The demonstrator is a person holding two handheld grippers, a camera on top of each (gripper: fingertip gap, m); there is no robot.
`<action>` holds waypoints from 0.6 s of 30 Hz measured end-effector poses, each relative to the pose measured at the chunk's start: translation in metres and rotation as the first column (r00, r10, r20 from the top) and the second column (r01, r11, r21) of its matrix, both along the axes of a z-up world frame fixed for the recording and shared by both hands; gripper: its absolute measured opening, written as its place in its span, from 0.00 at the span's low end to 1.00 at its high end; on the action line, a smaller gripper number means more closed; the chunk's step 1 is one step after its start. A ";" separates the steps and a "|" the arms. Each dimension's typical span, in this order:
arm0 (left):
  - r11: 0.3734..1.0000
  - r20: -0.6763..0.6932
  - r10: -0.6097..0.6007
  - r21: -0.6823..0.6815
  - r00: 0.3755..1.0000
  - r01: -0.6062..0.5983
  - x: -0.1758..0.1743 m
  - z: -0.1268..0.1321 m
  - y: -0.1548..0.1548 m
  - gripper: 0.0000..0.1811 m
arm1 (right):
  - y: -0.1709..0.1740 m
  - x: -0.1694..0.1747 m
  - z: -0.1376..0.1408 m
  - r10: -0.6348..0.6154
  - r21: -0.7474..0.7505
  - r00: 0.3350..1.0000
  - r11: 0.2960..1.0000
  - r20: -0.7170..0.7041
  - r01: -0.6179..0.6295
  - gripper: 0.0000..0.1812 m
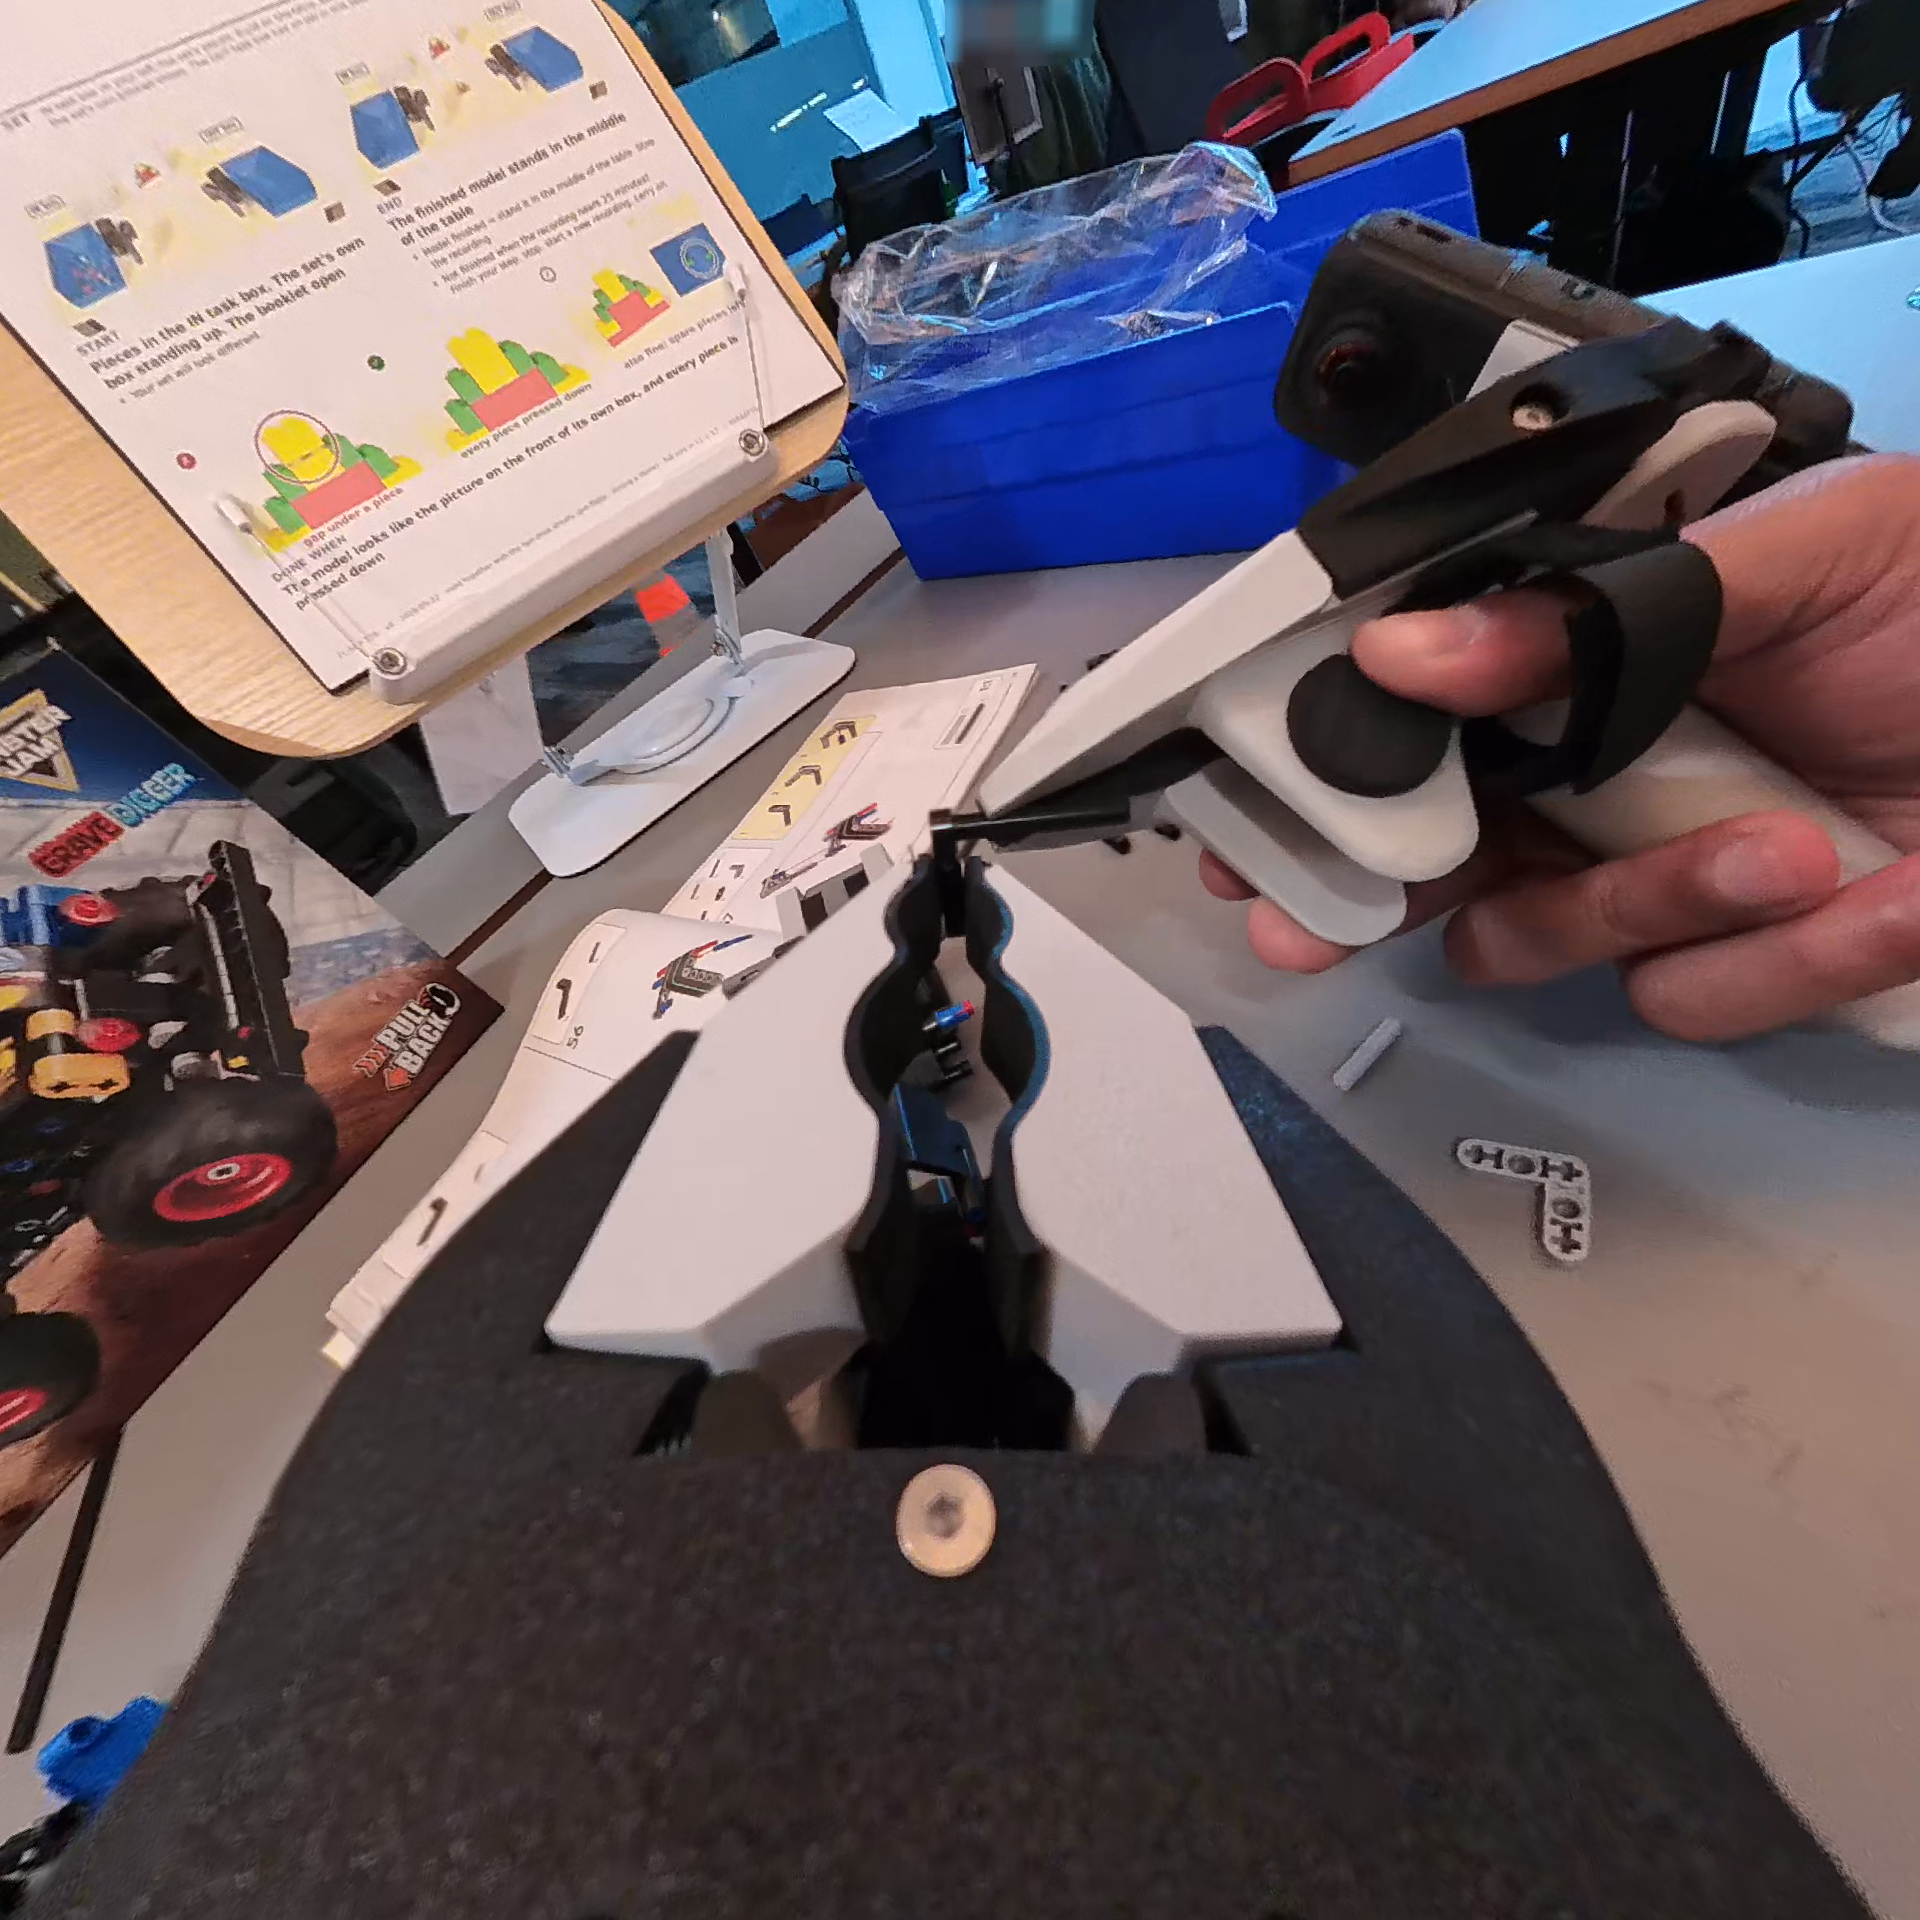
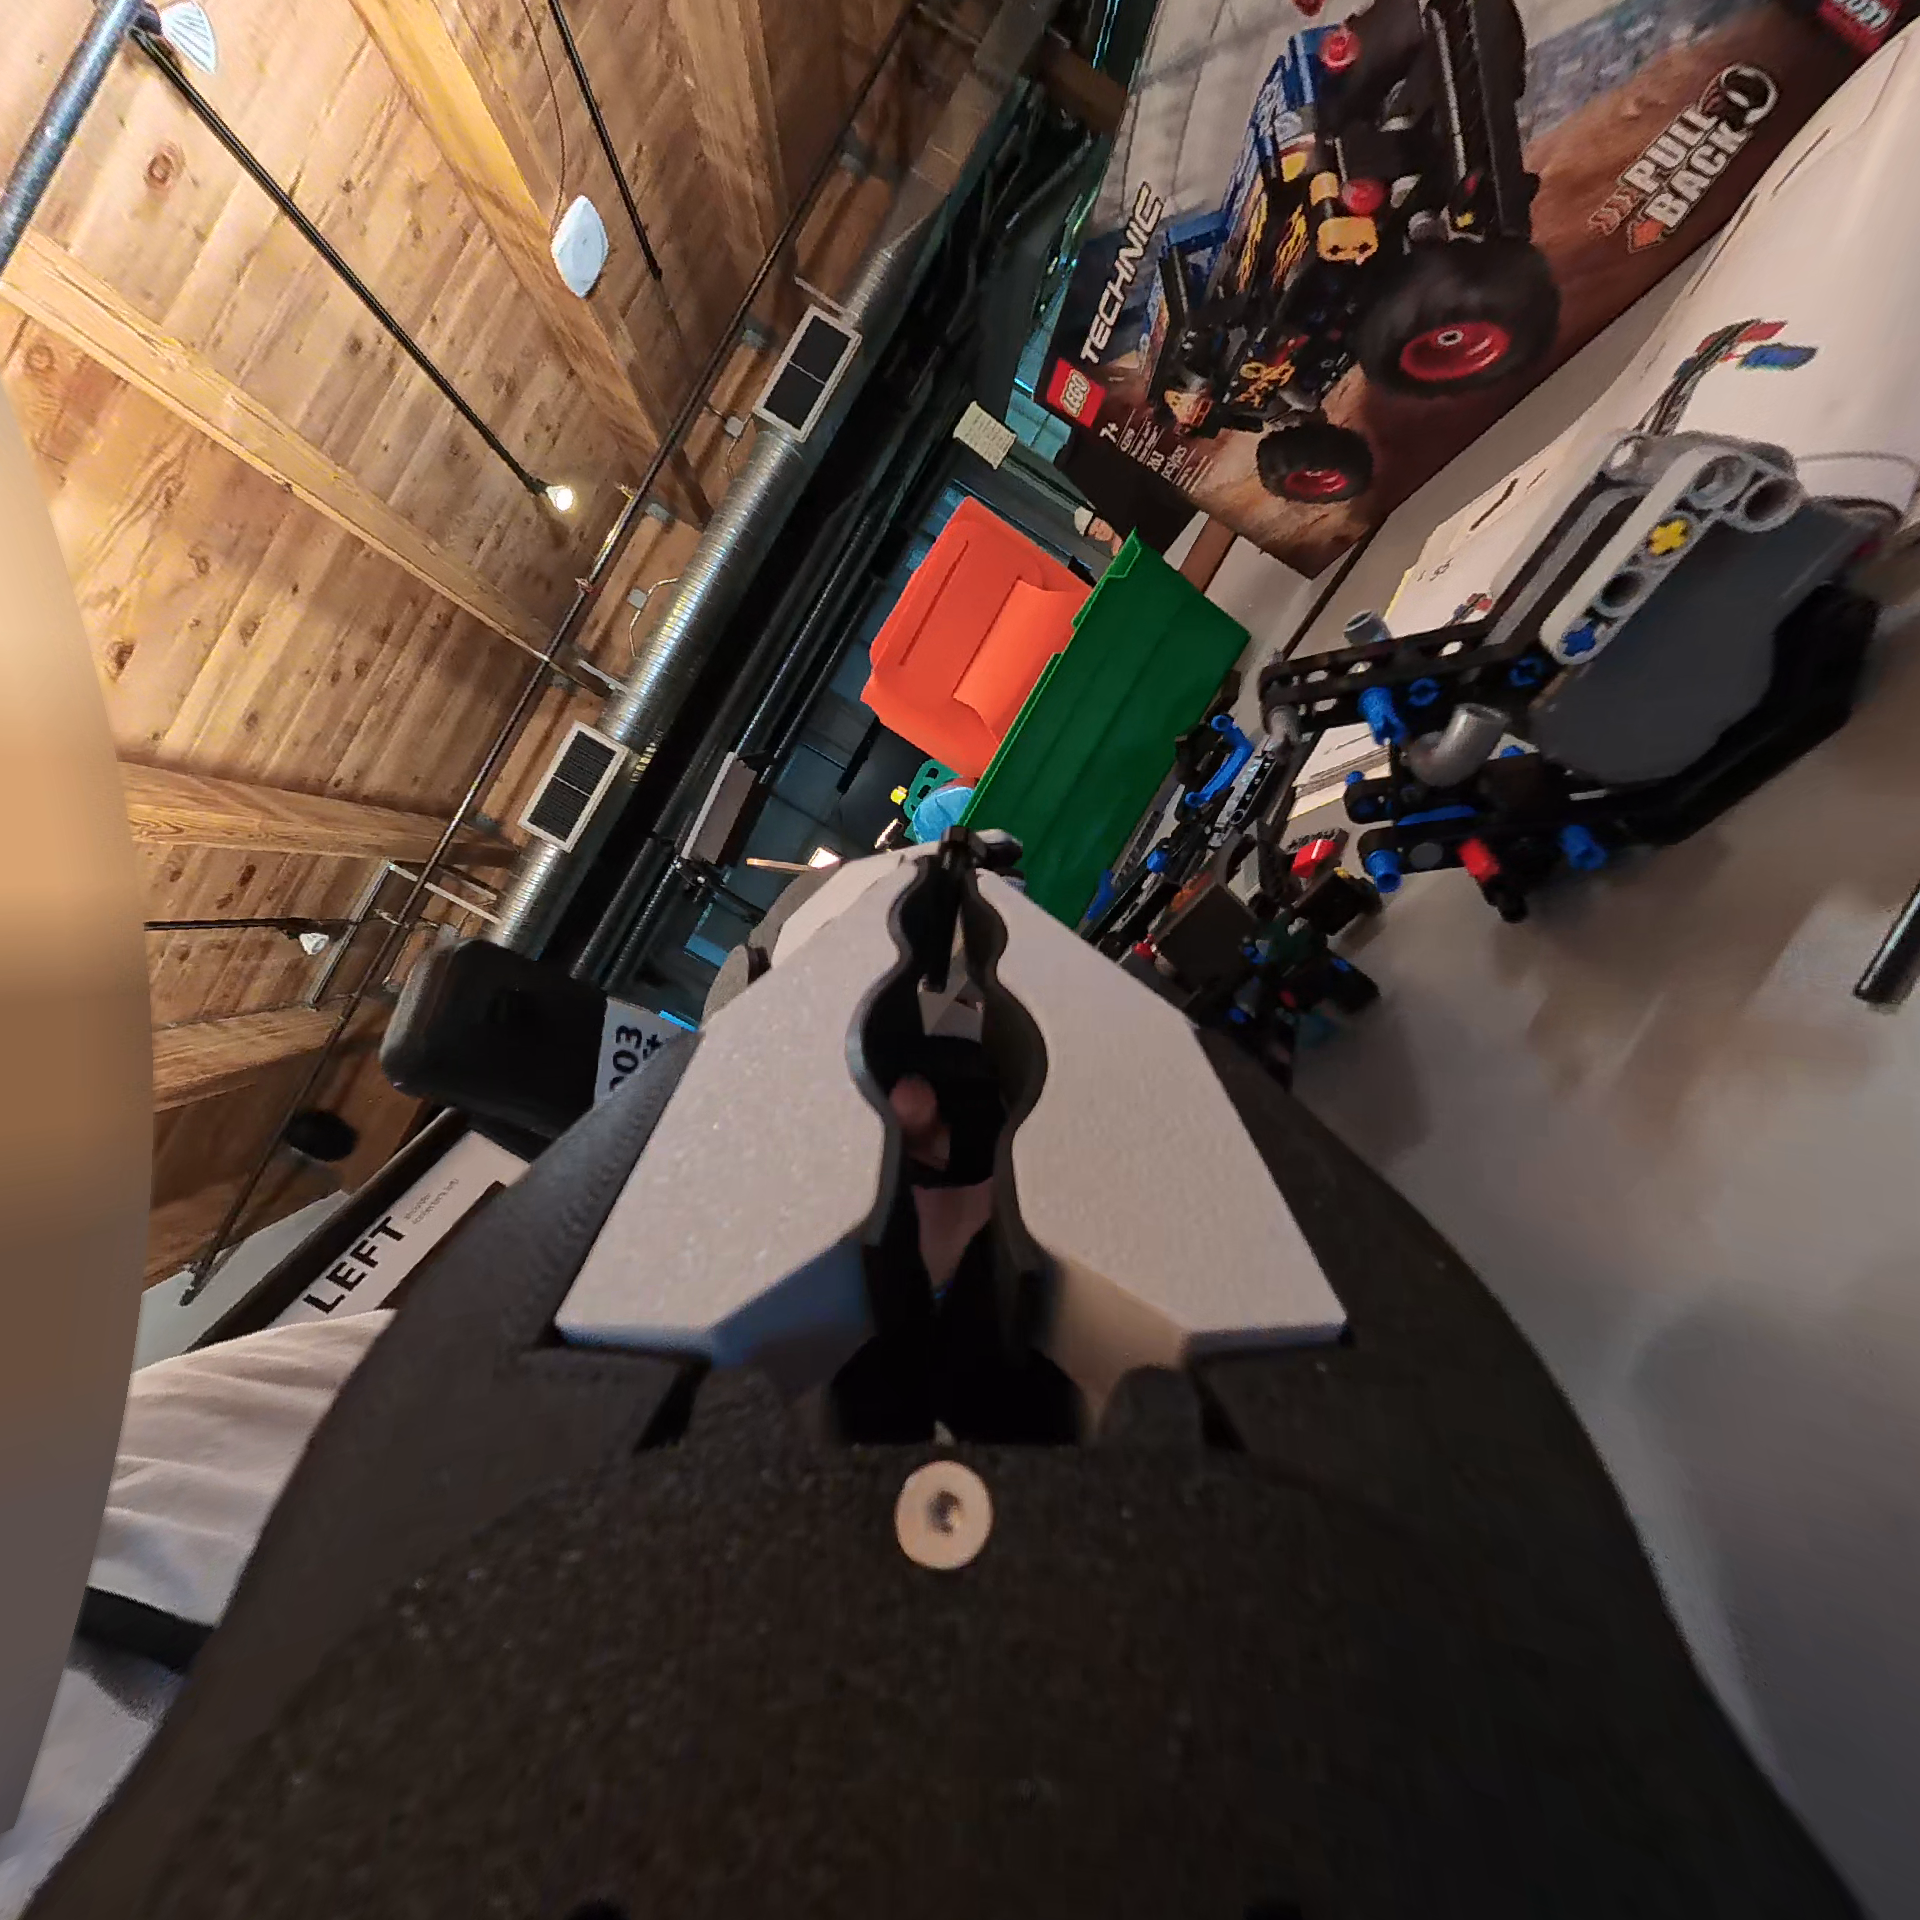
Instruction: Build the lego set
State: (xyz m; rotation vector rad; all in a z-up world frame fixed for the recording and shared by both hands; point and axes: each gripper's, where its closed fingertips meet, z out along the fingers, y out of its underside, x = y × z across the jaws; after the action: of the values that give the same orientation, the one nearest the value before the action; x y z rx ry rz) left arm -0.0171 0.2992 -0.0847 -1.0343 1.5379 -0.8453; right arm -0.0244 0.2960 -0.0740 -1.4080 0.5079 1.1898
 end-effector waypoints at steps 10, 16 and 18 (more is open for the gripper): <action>0.985 -0.016 -0.036 0.168 0.999 0.039 -0.001 -0.002 0.000 0.01 | -0.001 -0.001 -0.002 0.024 -0.011 1.000 1.000 0.013 -0.024 0.01; 0.996 -0.034 -0.055 0.066 0.998 0.057 0.000 -0.004 -0.004 0.01 | -0.002 0.000 -0.003 0.008 -0.001 0.999 1.000 0.034 -0.008 0.03; 0.997 -0.041 -0.071 0.028 0.997 0.072 -0.001 -0.004 -0.005 0.01 | -0.002 0.000 -0.003 0.006 0.004 0.999 1.000 0.038 -0.006 0.01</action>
State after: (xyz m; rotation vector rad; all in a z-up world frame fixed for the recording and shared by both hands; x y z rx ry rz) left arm -0.0179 0.2944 -0.0890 -0.9850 1.6253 -0.8530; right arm -0.0240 0.2942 -0.0771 -1.4270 0.4752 1.1658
